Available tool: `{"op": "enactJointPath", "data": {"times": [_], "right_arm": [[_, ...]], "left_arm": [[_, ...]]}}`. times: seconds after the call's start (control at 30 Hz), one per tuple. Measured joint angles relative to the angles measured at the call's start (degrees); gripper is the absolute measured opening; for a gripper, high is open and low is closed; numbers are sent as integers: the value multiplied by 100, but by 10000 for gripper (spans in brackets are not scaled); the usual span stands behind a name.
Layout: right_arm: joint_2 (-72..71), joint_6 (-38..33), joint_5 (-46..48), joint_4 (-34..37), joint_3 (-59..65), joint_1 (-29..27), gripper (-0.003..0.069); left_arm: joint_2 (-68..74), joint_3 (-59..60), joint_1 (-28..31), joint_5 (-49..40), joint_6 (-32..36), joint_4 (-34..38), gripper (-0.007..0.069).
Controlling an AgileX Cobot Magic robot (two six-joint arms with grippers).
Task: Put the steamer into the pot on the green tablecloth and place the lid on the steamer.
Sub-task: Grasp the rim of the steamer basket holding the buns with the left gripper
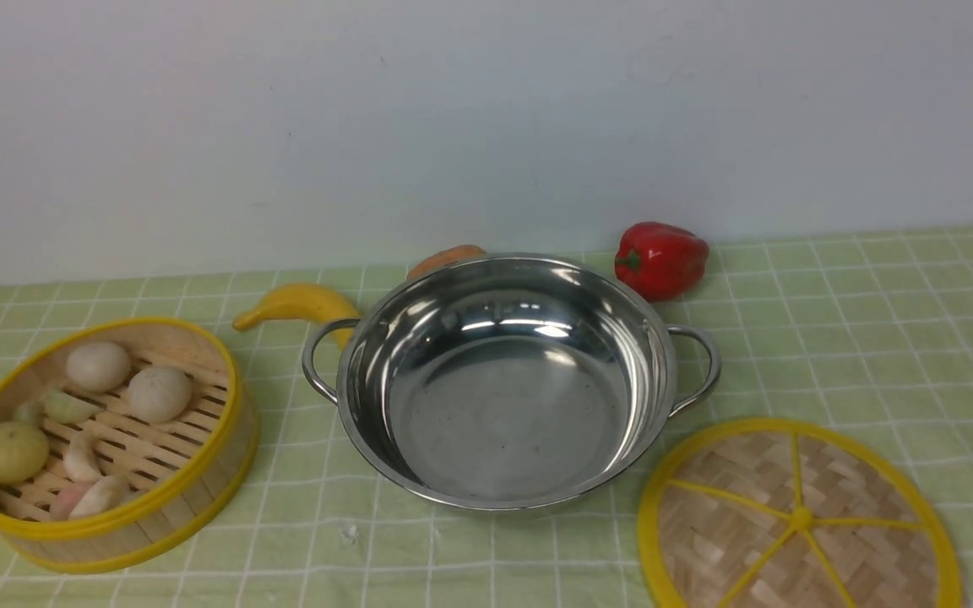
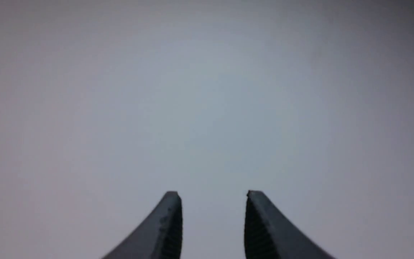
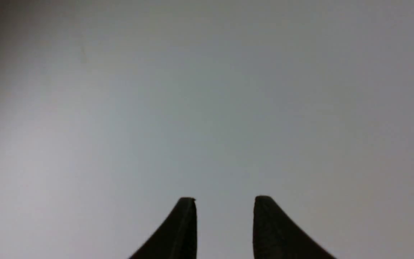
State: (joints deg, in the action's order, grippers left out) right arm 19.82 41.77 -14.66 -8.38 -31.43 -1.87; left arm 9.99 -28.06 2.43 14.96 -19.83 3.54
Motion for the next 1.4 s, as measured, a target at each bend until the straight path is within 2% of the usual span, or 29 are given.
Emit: {"op": "enactJointPath", "data": {"times": [0.13,0.17,0.2,0.23,0.27,0.3,0.37,0.47,0.63,0.67,0.73,0.83,0.93,0.97,1.0,1.03,1.13,1.4], "right_arm": [[1022,294,1769,-720,-989,0,242],[1330,316,2410,-737,-1195,0,242],[1430,316,2617,-737,-1224,0,242],[1807,172,3496,-663,-1426,0,242],[2025,-19,3935,-568,-1493,0,242],[2067,-19,3935,-542,-1493,0,242],[2534,-784,4798,-123,-1550,0,242],[3051,-2106,5664,789,-1555,0,242],[3808,-4218,6456,2516,-1555,0,242],[3947,-4621,6556,2880,-1555,0,242],[4033,-4804,6596,3093,-1555,0,242],[4280,-5627,6766,3763,-1555,0,242],[4321,-5960,6801,3992,-1555,0,242],[4321,-5990,6801,4016,-1555,0,242],[4321,-6085,6816,4140,-1555,0,242],[4321,-6123,6815,4191,-1555,0,242],[4321,-6228,6824,4352,-1555,0,242],[4321,-6309,6829,4477,-1555,0,242]], "left_arm": [[1094,-922,0,-2258,63,-654,243],[1464,-1150,0,-3044,77,-774,243],[1527,-1185,0,-3175,83,-790,243],[2096,-1493,0,-4330,87,-915,243],[2353,-1663,0,-4819,87,-971,243],[2482,-1698,0,-5046,87,-1004,243],[3232,-2148,0,-6246,68,-1302,243],[4025,-2714,0,-7116,-186,-1878,243],[4851,-3380,278,-7236,-570,-2317,243],[5057,-3487,484,-7236,-594,-2227,243],[5238,-3543,694,-7236,-594,-2092,243],[5896,-3571,1601,-7243,-369,-1222,243],[6516,-3571,2313,-7237,194,-148,243],[6554,-3571,2348,-7236,241,-81,243],[6890,-3571,2554,-7236,649,433,243],[7060,-3571,2604,-7232,822,616,243],[7484,-3571,2635,-7218,930,806,243],[8250,-3571,2635,-6917,444,701,243]]}}
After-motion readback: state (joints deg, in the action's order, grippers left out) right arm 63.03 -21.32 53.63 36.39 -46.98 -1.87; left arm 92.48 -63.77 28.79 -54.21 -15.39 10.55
